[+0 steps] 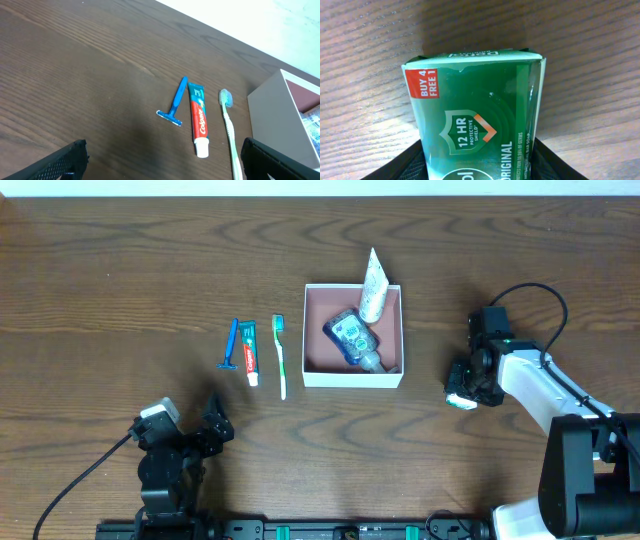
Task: Pack container
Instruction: 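Move the right gripper to the green Dettol soap box and grasp, then place the Dettol box into the box's front right corner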
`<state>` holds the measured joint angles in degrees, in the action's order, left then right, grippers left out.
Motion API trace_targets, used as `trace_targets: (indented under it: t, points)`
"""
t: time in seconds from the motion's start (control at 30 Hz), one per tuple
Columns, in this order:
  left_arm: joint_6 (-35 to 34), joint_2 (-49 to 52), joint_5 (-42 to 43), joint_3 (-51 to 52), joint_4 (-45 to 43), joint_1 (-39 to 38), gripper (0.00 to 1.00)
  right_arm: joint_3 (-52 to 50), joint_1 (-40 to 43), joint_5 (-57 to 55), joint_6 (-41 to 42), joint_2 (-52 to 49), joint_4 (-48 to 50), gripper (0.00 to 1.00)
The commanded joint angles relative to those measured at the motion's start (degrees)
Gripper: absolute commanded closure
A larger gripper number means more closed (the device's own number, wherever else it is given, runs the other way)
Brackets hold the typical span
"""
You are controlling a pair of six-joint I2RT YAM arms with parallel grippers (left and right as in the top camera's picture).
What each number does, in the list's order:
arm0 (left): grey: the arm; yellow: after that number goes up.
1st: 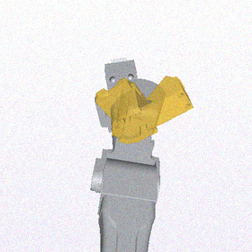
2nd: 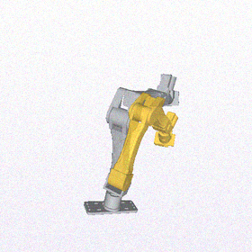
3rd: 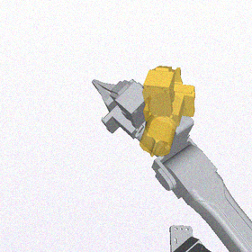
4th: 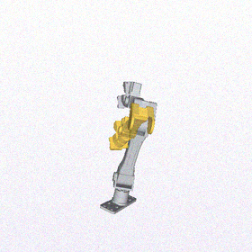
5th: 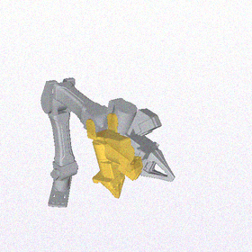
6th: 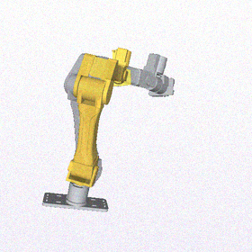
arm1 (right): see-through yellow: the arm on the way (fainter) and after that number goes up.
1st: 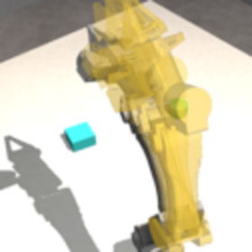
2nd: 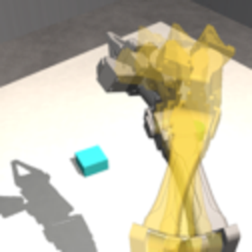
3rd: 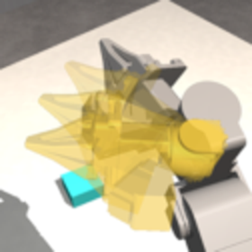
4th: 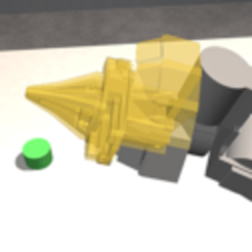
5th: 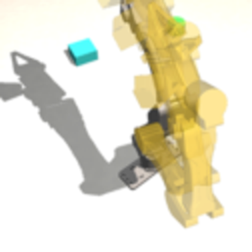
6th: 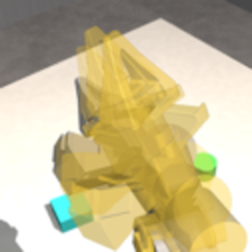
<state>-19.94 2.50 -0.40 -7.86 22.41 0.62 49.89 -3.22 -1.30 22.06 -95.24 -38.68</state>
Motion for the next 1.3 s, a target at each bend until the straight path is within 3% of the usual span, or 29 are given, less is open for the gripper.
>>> trace_targets:
  t: [0.0,0.27,0.5,0.77,1.27]
  points:
    - [-0.52,-0.42,-0.11,1.16,0.15,-0.22,0.02,2.21,0.22,0.26,0.20,0.37,-2.14,0.60]
    - [-0.52,-0.42,-0.11,1.16,0.15,-0.22,0.02,17.25,-2.54,0.26,0.13,4.07,-16.48,0.63]
    - [-0.50,-0.42,-0.11,1.16,0.15,-0.22,0.02,32.46,-13.42,0.26,0.13,5.03,-26.93,0.66]
    - [-0.52,-0.42,-0.11,1.16,0.15,-0.22,0.02,35.12,-26.58,-5.07,2.49,3.76,-24.52,0.56]
    - [-0.52,-0.42,-0.11,1.16,0.15,-0.22,0.02,35.08,-27.08,-0.57,2.60,-10.40,-19.10,0.51]
